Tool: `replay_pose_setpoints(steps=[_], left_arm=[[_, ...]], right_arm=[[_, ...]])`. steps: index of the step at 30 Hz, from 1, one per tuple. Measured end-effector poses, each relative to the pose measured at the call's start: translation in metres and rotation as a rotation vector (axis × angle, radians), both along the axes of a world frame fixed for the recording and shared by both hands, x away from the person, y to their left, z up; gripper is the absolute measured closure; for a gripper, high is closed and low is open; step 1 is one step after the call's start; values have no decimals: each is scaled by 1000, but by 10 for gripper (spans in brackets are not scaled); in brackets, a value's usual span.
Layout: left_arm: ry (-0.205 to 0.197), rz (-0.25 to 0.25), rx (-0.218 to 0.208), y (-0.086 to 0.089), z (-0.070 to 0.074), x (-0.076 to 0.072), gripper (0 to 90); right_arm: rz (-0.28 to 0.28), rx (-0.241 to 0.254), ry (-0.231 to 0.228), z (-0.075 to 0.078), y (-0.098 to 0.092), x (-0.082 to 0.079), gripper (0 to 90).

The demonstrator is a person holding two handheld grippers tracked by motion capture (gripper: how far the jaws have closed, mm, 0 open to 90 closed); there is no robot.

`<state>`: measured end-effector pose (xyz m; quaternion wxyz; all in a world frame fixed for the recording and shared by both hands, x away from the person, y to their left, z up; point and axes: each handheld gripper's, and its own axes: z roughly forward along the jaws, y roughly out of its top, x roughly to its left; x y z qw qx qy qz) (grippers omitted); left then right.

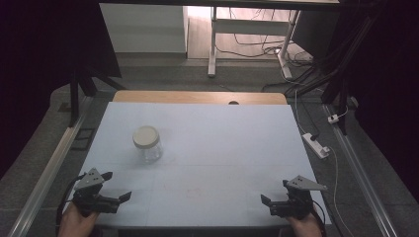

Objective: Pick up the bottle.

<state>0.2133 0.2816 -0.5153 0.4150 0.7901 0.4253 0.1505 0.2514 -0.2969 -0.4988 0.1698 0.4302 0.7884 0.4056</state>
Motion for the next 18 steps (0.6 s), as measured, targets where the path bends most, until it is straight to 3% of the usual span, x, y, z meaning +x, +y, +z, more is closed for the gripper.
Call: replay_pose_setpoints(steps=[7,18], left_arm=[[-6,17,-27,-1,0,9,0],[-3,14,-6,-12,1,31,0]], right_arm=[[-1,-1,1,0,0,0,0],[1,-4,0,0,0,0,0]])
